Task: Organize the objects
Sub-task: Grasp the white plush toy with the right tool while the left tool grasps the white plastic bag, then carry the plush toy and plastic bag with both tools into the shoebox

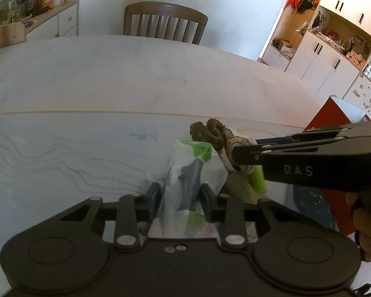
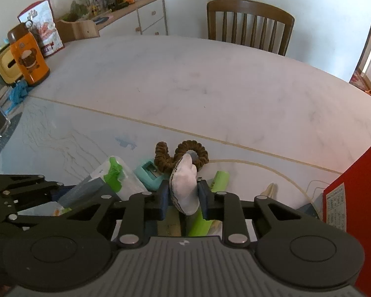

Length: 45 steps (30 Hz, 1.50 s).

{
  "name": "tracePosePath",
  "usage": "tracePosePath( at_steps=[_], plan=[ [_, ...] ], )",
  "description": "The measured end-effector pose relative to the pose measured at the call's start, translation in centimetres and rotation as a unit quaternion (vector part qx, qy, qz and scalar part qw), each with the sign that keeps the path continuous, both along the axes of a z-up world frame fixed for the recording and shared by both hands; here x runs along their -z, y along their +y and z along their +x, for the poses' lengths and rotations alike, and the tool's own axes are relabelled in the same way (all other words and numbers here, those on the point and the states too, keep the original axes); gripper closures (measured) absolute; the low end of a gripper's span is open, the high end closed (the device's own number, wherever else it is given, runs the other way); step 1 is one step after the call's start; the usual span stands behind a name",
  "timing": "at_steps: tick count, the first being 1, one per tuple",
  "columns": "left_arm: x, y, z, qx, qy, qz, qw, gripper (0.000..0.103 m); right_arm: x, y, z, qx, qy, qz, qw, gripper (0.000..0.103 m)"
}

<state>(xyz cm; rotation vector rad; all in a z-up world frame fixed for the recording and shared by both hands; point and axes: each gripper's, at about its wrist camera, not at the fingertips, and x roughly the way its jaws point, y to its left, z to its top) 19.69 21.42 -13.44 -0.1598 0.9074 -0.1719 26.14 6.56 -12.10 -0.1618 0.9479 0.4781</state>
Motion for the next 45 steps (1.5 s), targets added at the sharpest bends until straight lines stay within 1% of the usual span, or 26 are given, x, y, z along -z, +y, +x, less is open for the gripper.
tracePosePath(
  at_steps=[4, 14, 22, 26, 34, 41, 45],
  plan=[
    [-0.5, 0.4, -0.1, -0.011, -0.001, -0.005, 0.9999, 0.076, -0.9, -0.5, -0.5, 0.004, -0.01, 0.01, 1.0, 0.08],
    [-3.9, 0.6, -1.2, -0.024, -0.015, -0.031, 0.9991, 0.076, -4.7, -3.1, -3.2, 0.024, -0.02, 0.049, 0.998, 0.08],
    [-7.0, -1.3, -2.1, -0.012, -0.025, -0.046, 0.9986, 0.076, -8.1, -6.7, -5.9, 0.051, -0.03, 0.073, 0.996, 0.08],
    [-8.7, -3.0, -2.3, -0.001, -0.032, -0.049, 0.9983, 0.076, -9.4, -8.9, -7.2, 0.064, -0.039, 0.083, 0.994, 0.08],
    [-11.3, -8.0, -2.5, 0.034, -0.051, -0.049, 0.9969, 0.076, -11.4, -13.7, -9.1, 0.087, -0.059, 0.098, 0.99, 0.08],
    [-12.4, -13.0, -2.3, 0.062, -0.065, -0.041, 0.9951, 0.076, -12.0, -18.6, -9.8, 0.106, -0.07, 0.104, 0.986, 0.08],
    [-12.4, -16.2, -3.1, 0.074, -0.066, -0.041, 0.9943, 0.075, -12.0, -21.8, -10.0, 0.115, -0.072, 0.108, 0.985, 0.08]
  ],
)
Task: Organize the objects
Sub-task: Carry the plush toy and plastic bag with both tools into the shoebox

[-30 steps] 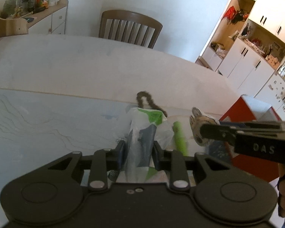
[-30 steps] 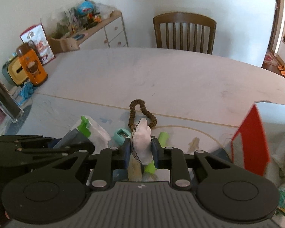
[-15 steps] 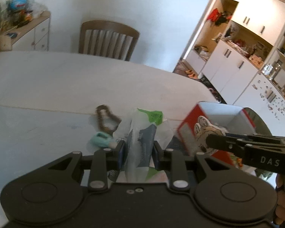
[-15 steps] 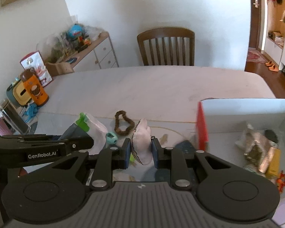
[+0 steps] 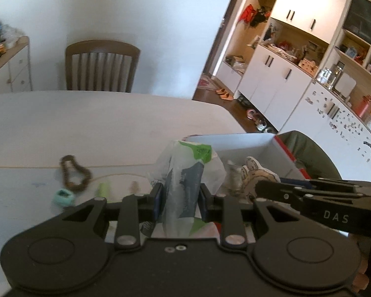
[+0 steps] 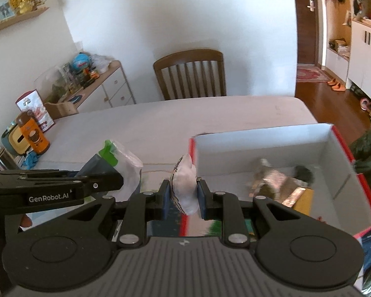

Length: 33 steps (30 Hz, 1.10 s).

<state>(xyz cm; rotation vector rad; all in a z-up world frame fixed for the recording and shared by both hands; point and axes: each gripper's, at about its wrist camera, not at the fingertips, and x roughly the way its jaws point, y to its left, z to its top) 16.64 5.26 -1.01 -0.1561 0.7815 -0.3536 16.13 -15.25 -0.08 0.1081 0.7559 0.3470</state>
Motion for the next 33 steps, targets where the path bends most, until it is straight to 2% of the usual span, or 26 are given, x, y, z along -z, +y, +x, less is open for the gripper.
tracePosePath(
  at_steps=[16, 27, 33],
  plan=[
    [0.6, -9.3, 1.7, 0.022, -0.001, 0.017, 0.9996, 0.075, 1.0, -10.7, 1.5, 0.028, 0.002, 0.009, 1.0, 0.08],
    [3.3, -13.6, 3.8, 0.025, 0.034, 0.047, 0.998, 0.074, 3.7, -14.8, 3.1, 0.044, 0.033, -0.01, 0.998, 0.08],
    [4.8, -15.3, 4.7, 0.03, 0.05, 0.071, 0.9958, 0.074, 5.6, -15.1, 4.2, 0.037, 0.061, -0.031, 0.997, 0.08]
  ],
)
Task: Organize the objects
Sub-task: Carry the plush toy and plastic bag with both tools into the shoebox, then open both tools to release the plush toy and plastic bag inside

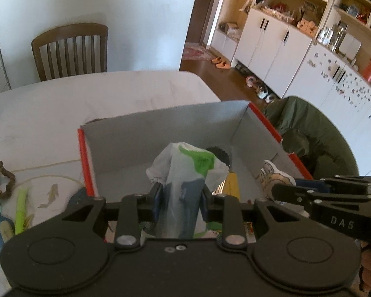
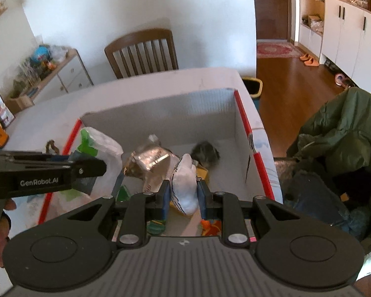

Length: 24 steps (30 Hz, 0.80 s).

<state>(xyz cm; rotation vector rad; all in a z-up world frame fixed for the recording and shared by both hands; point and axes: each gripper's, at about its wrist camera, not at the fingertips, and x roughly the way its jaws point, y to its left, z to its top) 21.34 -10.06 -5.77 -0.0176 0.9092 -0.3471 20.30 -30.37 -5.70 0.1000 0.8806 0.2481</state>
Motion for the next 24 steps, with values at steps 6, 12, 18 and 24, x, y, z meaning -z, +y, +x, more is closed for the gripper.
tracePosePath(
  at_steps=[6, 12, 18, 24],
  plan=[
    [1.6, -1.3, 0.8, 0.005, 0.016, 0.031, 0.9994, 0.074, 1.7, 0.6, 1.0, -0.012, 0.019, -0.026, 0.999, 0.08],
    [2.9, -2.4, 1.4, 0.01, 0.031, 0.056, 0.9979, 0.074, 2.7, 0.8, 1.8, -0.023, 0.035, -0.039, 0.998, 0.08],
    [3.3, -3.1, 1.7, 0.013, 0.035, 0.068, 0.997, 0.074, 3.2, 0.3, 2.0, -0.03, 0.045, -0.043, 0.998, 0.08],
    [3.6, -3.8, 2.4, 0.019, 0.042, 0.082, 0.9955, 0.073, 3.2, 0.0, 2.0, -0.035, 0.042, -0.04, 0.998, 0.08]
  ],
)
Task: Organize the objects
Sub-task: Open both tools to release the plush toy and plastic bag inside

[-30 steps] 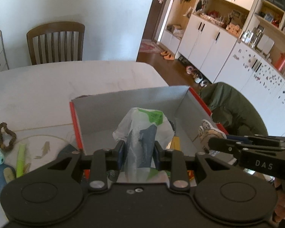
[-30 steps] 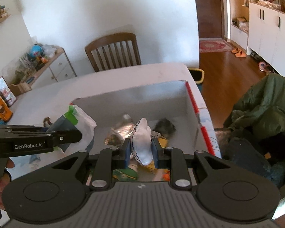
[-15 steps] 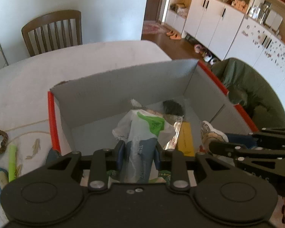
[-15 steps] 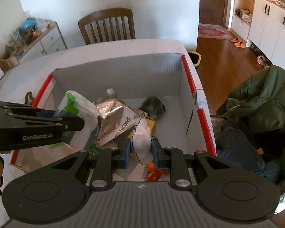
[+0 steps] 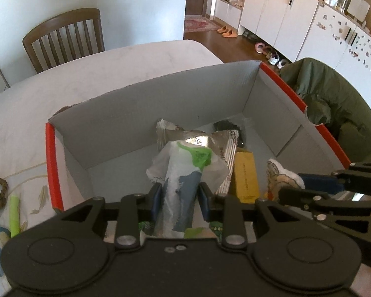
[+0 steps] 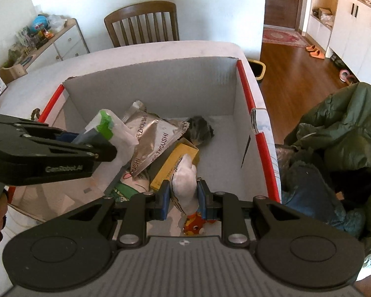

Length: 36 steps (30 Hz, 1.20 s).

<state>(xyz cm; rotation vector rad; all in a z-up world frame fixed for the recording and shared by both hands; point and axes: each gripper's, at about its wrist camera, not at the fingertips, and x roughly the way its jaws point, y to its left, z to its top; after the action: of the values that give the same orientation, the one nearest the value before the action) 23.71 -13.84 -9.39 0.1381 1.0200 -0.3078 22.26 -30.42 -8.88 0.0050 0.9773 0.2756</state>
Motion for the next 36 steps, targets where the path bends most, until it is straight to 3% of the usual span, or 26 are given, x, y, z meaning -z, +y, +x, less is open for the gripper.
tracePosePath(
  at_steps=[10, 17, 20, 24, 36],
  plan=[
    [-0.1, 0.5, -0.3, -0.011, 0.01, -0.005, 0.9999, 0.065, -0.8, -1.1, -0.5, -0.012, -0.009, 0.029, 0.999, 0.078],
    [-0.8, 0.4, -1.3, -0.017, -0.004, -0.001, 0.9998, 0.043, -1.7, -2.0, -0.8, -0.009, -0.018, 0.047, 0.999, 0.077],
    [-1.4, 0.5, -1.9, -0.016, -0.015, -0.005, 0.9997, 0.039, -2.0, -2.2, -1.2, -0.01, -0.022, 0.053, 0.998, 0.077],
    [-2.3, 0.6, -2.5, -0.016, -0.027, -0.015, 0.9994, 0.039, -2.7, -2.3, -1.8, -0.013, -0.034, 0.061, 0.997, 0.072],
    [-5.4, 1.5, -4.6, -0.019, -0.068, -0.051, 0.9962, 0.032, -5.0, -1.3, -3.5, -0.019, -0.064, 0.066, 0.996, 0.072]
  ],
)
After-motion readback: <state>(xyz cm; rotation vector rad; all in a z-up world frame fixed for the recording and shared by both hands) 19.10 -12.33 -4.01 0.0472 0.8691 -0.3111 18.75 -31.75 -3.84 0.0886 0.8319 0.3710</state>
